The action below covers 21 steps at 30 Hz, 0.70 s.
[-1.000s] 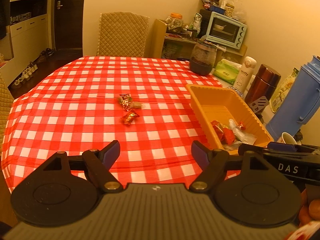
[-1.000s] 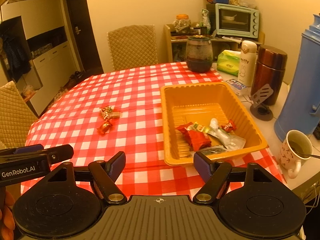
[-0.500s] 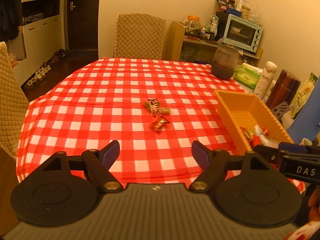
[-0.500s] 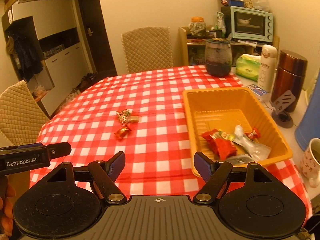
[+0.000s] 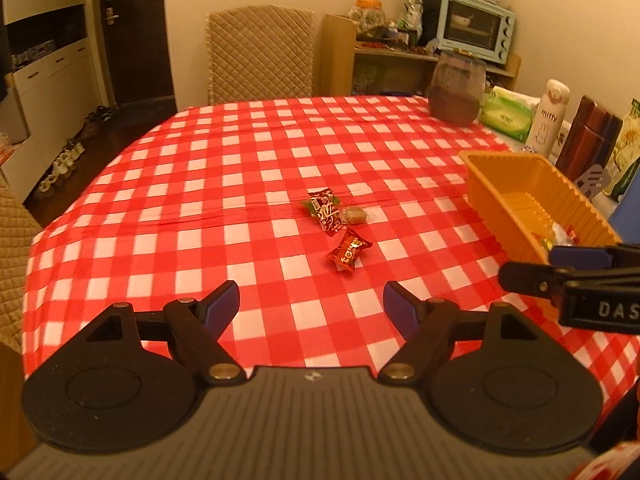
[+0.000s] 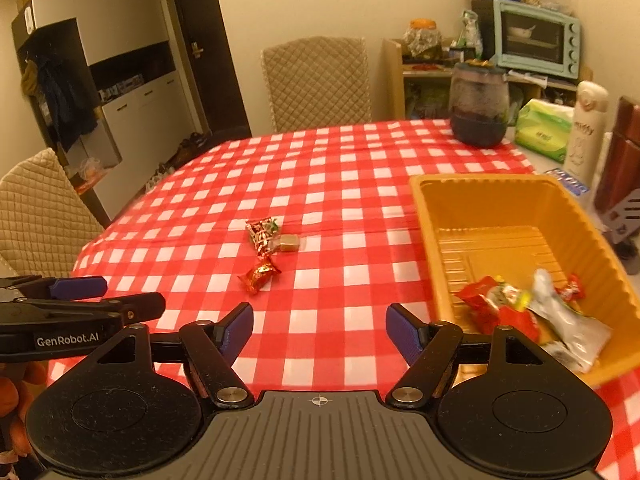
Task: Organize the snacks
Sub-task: 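Grasp the small red candy with the left gripper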
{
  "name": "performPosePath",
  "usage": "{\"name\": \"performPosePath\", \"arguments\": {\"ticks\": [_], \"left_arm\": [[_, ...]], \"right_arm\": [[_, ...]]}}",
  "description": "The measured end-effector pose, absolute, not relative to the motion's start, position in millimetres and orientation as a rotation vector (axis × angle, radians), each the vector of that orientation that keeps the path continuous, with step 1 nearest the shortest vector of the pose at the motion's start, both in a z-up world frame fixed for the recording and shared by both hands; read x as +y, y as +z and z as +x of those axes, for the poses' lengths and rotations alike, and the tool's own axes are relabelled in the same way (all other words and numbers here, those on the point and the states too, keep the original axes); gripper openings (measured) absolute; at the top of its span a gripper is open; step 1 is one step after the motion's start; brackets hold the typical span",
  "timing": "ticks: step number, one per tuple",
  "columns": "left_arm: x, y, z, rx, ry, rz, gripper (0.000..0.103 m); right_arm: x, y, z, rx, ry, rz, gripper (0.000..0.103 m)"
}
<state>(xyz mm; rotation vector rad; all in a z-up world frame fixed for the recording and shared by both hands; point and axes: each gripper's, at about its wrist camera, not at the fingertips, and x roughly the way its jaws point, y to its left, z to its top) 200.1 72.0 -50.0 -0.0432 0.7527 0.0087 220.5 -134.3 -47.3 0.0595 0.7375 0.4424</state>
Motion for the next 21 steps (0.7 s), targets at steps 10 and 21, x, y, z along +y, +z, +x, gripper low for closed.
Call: {"name": "performPosePath", "arguments": {"ticks": [10,21], "left_arm": [[85,-92,257,0.765,-0.114,-0.008,0.069],[69,-119,311,0.774,-0.259,0.031,0.046]], "right_arm": [[-108,-86,283,0.768,0.454,0.027,0.055],[-97,-102,328,0.770,0.445,0.019,0.055]]}}
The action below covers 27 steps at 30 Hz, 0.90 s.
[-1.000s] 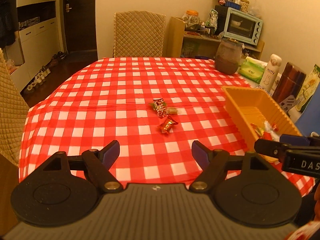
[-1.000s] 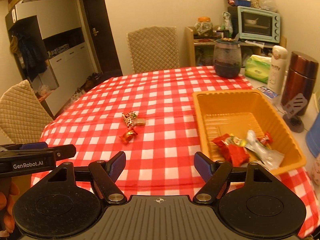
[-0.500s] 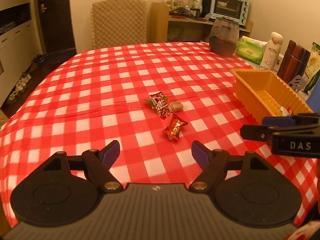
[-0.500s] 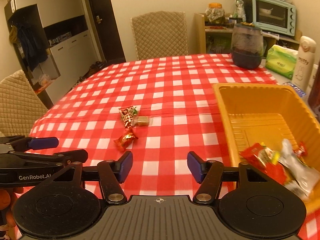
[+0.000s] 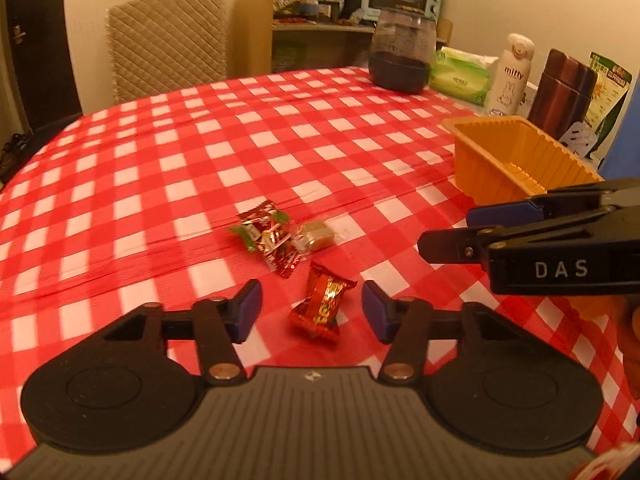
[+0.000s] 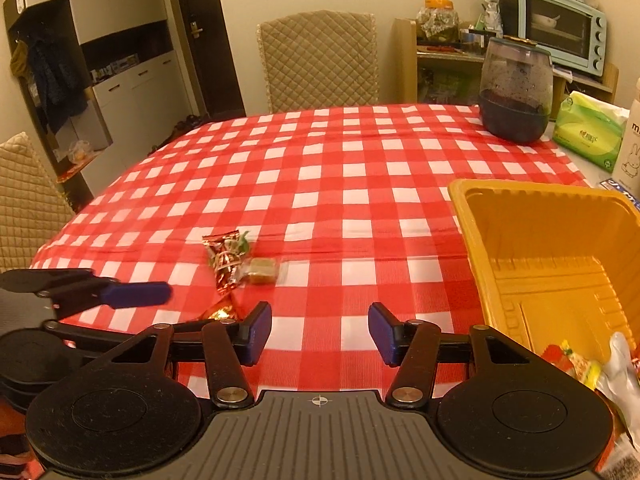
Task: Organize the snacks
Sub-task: 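Grasp the small red candy with the left gripper, then grasp the small clear-wrapped candy with the right gripper while the left holds the red candy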
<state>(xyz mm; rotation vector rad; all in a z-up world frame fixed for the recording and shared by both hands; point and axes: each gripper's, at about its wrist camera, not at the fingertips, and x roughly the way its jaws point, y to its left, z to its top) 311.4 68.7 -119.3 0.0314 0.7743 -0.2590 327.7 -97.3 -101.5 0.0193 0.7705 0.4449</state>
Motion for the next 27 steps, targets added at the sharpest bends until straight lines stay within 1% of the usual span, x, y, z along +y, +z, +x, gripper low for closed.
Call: {"name": "performPosePath", "arguments": {"ticks": [1,2,4,6,9,10,14,16,17,21,27], "left_arm": [[67,-122,315,0.778,-0.265,0.036,0.041],[66,-123,317,0.783,-0.270,0.041,0.038],[65,-127,321,0.796,-0.279,0.052,0.038],[64,-129,323,0.804,-0.287,0.048,0.034],[63,-132,323,0.820,-0.290,0.064,0.023],[64,-131,323,0.820,-0.284,0.069,0.022],[74,-124,318,0.811,-0.231,0.049,0.020],[85,-118,316,0.800,-0.183,0.026,0.020],[91,-116,316,0.797,-0.160,0.010,0.020],[115,-112,313,0.796,-0.093,-0.056,0.020],[128,-116,316,0.803,-0.068,-0.091,0.020]], "right_arm": [[-97,-103,330,0.772,0.445,0.021,0.055],[-97,-103,331,0.773,0.444,0.021,0.055],[-96,-104,333,0.775,0.442,0.020,0.055],[-95,-105,336,0.774,0.442,0.020,0.055],[-91,-106,340,0.770,0.447,0.017,0.055],[-89,-106,342,0.767,0.451,0.015,0.055],[-80,-107,347,0.750,0.491,0.023,0.054],[-75,-109,353,0.753,0.518,0.038,0.047],[-71,-110,354,0.753,0.529,0.034,0.047],[-58,-118,362,0.759,0.569,0.003,0.046],[-49,-126,378,0.762,0.596,0.046,0.046]]}}
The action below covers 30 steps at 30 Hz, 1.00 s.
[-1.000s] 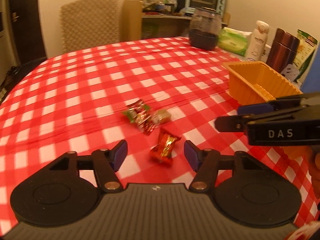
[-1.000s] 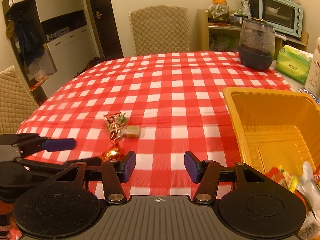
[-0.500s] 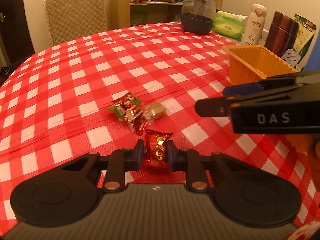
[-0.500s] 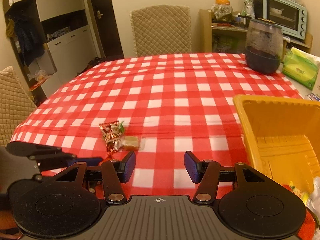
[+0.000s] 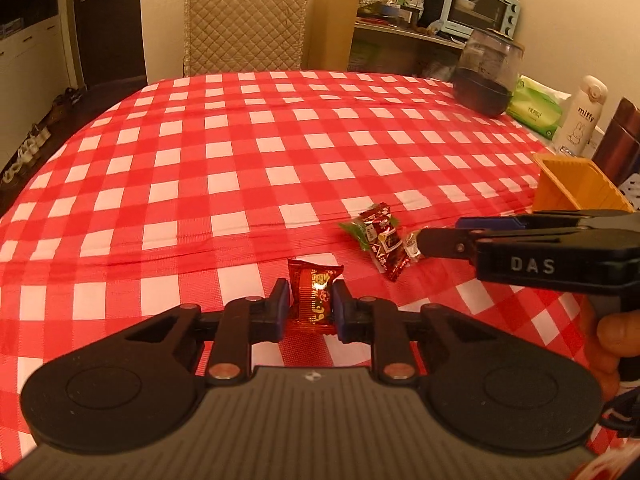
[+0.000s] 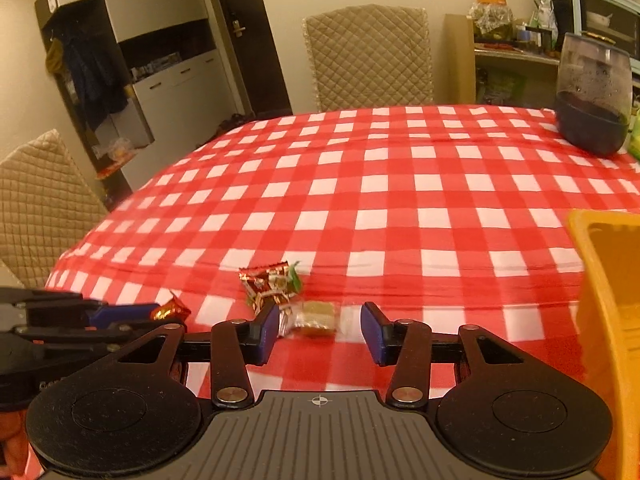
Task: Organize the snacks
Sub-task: 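Grasp the small clear-wrapped candy with the right gripper while the left holds the red candy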
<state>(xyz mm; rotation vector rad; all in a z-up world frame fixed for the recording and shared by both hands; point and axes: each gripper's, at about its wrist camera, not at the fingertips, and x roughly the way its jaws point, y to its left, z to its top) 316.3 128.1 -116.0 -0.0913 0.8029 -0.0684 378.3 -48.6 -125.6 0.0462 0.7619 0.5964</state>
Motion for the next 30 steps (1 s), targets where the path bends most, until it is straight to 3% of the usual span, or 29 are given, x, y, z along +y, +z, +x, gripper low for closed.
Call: {"name": "performPosePath", "arguments": {"ticks": [12,15,21,24,30], "left_arm": [[122,-121,319,0.809,-0.085,-0.088,0.020],[121,-121,318,0.808,-0.089,-0.090,0.020],[117,-121,314,0.808,-0.097,-0.087,0.020],[116,-119,311,0.804,-0.100,-0.091,0.020],[112,-115,302,0.799,-0.105,-0.101,0.020]], "right_arm": [[-26,-142,381,0.759,0.593,-0.062,0.046],[-23,-142,378,0.761,0.585,-0.088,0.039],[-23,-144,370,0.749,0.583,-0.137,0.033],[-25,-140,365,0.735,0.578,-0.127,0.021],[-29,-138,355,0.739,0.570,-0.140,0.021]]}}
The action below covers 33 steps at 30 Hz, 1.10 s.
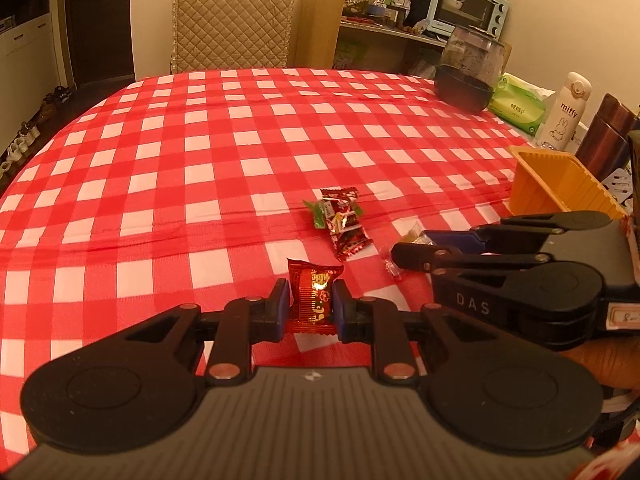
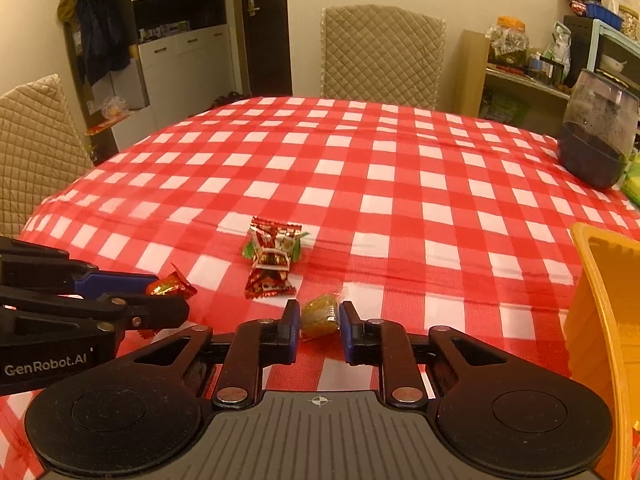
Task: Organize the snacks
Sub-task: 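Grasp the small clear-wrapped candy with the right gripper while the left holds the red candy, then carry the red candy with the left gripper while the right carries the clear candy over the tray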
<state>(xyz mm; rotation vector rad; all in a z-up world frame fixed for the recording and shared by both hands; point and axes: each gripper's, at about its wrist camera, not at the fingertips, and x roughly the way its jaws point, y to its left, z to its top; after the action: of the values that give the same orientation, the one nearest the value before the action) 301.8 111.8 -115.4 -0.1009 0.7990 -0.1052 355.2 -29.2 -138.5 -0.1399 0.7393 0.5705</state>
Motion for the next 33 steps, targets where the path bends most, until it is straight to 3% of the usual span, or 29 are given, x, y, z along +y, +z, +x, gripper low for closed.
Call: {"name": "performPosePath", "arguments": {"ticks": [5,9,12,30,33], "left_arm": [[110,-114,295,0.798,-0.109,-0.109,0.020],[108,-114,294,0.796,-0.112,-0.109,0.020],[109,-115,295,0.797,-0.107,-0.112,0.020],[107,-110,279,0.782,-0.090,-0.138,0.020],[104,-107,271,0.774,-0.088,-0.145,0.020]], "right_arm": [[-35,-141,348,0.743,0.572,-0.131,0.026],[-30,-145,342,0.728,0.604,-0.179,0.045],[-25,-147,340,0.721,0.602,-0.189,0.045],[-31,-135,330,0.689,0.578,-0.152,0.013],[-37,-132,321,0.688,0.567,-0.137,0.013]]}}
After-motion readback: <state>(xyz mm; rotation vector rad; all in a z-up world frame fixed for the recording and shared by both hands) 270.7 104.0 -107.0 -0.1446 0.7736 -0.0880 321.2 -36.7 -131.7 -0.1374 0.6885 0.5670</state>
